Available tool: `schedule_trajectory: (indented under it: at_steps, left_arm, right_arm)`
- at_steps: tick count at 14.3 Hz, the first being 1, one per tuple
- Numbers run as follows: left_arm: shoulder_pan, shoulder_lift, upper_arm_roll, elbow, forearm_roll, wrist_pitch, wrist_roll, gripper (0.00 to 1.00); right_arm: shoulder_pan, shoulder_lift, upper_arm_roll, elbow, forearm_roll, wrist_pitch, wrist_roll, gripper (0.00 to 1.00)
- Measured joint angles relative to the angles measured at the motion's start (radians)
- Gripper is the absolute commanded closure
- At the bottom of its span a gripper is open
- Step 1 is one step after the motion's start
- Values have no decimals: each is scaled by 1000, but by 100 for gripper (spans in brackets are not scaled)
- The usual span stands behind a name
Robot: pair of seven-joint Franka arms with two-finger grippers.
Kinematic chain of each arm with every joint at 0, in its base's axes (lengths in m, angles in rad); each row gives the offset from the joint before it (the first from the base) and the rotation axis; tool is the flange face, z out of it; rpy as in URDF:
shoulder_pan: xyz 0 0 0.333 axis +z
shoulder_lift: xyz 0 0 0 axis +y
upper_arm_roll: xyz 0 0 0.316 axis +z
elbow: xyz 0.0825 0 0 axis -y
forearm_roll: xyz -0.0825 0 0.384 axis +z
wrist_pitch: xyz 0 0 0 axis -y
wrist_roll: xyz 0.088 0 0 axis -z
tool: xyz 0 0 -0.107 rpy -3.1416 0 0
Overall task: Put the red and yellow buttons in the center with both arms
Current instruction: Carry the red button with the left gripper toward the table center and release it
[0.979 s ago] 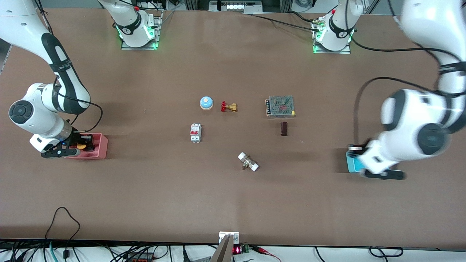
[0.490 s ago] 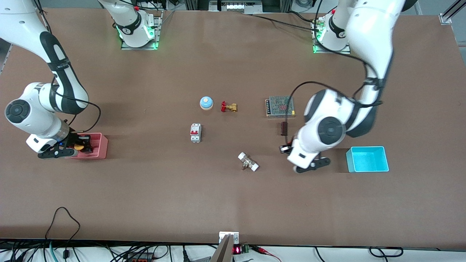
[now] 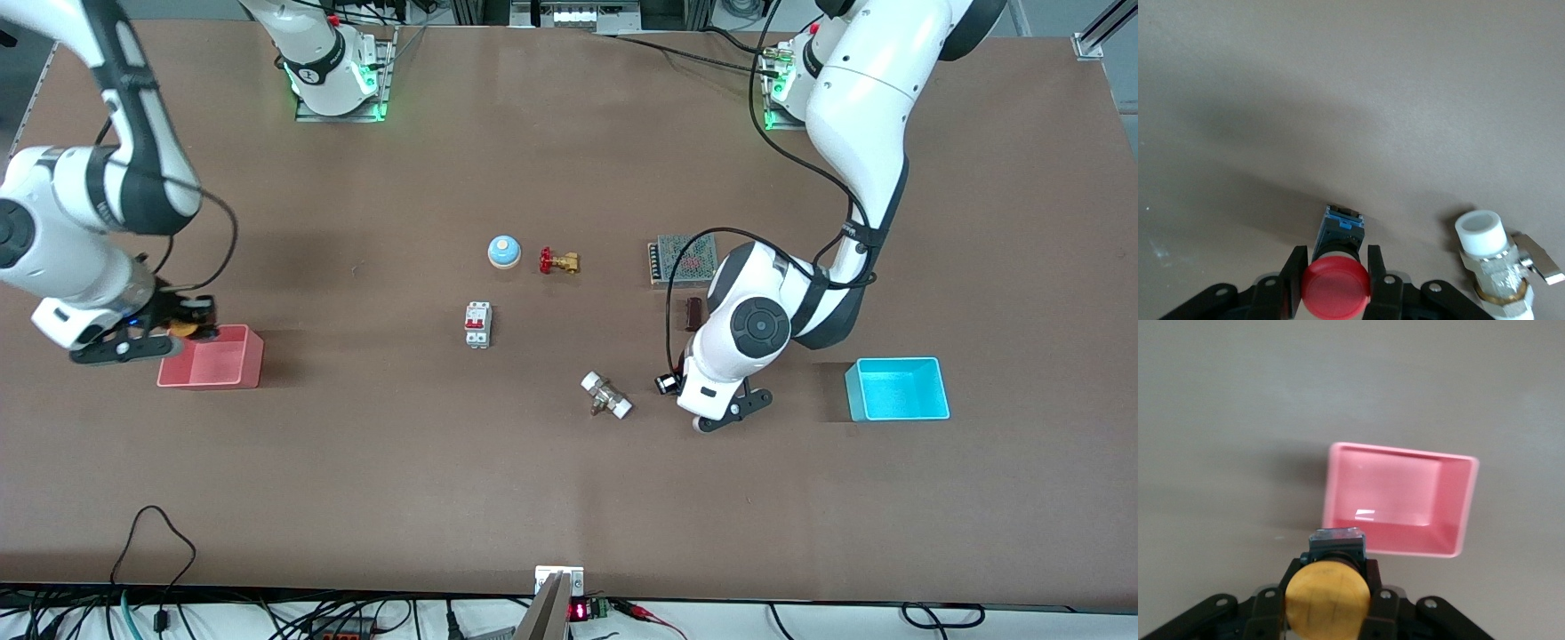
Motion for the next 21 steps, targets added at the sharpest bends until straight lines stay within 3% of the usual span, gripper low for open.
schedule_trajectory:
  at_steps: [1,2,6,10,12,21]
  left_arm:
    - [0,1,1,-2,5,2,0,4]
    - [-1,1,1,-2,11,3,0,0]
    - [-7,0,0,-4,34,3,0,0]
    - [-6,-29,1,4,39,-8,18,0]
    - [1,-81,12,12,41,-84,87,0]
    - [137,-374,37,34,103,-370,776,0]
  right_arm:
    - [17,-2,34,-5,0,-6,72,90]
    - [46,4,53,-12,0,-6,143,90]
    - [173,77,63,-28,0,54,321,89]
    - [187,167,58,-29,-2,132,334,88]
    - [188,201,57,-29,-4,155,334,87]
    - [206,258,57,-29,-36,192,342,84]
